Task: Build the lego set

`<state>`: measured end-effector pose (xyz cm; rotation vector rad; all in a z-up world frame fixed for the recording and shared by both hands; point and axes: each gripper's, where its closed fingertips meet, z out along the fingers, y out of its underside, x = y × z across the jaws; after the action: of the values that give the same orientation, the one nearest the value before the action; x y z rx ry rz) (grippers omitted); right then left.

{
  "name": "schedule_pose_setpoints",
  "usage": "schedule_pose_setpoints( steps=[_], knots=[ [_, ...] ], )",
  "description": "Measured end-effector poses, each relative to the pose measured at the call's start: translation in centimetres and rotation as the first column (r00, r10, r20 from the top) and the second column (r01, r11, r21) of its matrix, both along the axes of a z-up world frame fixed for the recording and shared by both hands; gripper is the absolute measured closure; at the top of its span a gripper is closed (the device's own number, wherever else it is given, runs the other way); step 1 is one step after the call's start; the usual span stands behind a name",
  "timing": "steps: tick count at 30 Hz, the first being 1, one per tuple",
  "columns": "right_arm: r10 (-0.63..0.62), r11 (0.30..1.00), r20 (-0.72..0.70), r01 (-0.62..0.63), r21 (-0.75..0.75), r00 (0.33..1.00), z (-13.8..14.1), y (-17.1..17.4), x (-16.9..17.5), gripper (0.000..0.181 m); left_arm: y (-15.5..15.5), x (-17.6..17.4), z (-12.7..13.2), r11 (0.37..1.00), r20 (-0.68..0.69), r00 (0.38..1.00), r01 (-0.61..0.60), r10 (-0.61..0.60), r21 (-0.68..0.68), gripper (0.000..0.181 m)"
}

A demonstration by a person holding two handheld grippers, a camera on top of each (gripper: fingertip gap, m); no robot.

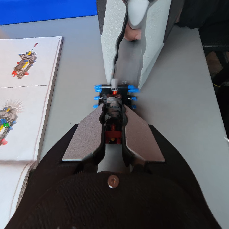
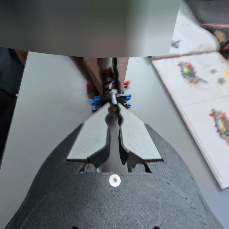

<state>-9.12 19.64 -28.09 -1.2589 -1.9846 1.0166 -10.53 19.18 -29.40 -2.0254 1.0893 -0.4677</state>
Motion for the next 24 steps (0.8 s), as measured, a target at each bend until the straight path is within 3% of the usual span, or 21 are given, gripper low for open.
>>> schedule_pose_setpoints(
  steps=[7, 8, 10, 24],
  knots=[
    [0.01, 0.999, 0.009, -0.009, -0.03, 1.0, 0.0, 0.4, 0.0, 0.178, -0.3, 0.4, 0.0, 1.0, 0.021, 1.0, -0.001, 0.002, -0.024, 0.158],
    [0.012, 1.0, 0.006, -0.012, -0.022, 1.0, 0.0, 0.4, 0.1, 0.171, -0.3, 0.4, 0.0, 1.0, 0.022, 1.0, -0.001, 0.002, -0.024, 0.158],
    [0.01, 1.0, 0.003, -0.01, -0.001, 1.0, -0.1, 0.5, 0.3, 0.14, -0.3, 0.4, 0.0, 1.0, 0.019, 1.0, -0.002, 0.003, -0.02, 0.158],
    [-0.008, 0.999, 0.002, 0.008, 0.052, 1.0, -0.4, -0.7, 0.1, 0.139, -0.1, 0.2, 0.0, 1.0, 0.008, 1.0, -0.023, 0.023, -0.006, 0.158]
  ],
)
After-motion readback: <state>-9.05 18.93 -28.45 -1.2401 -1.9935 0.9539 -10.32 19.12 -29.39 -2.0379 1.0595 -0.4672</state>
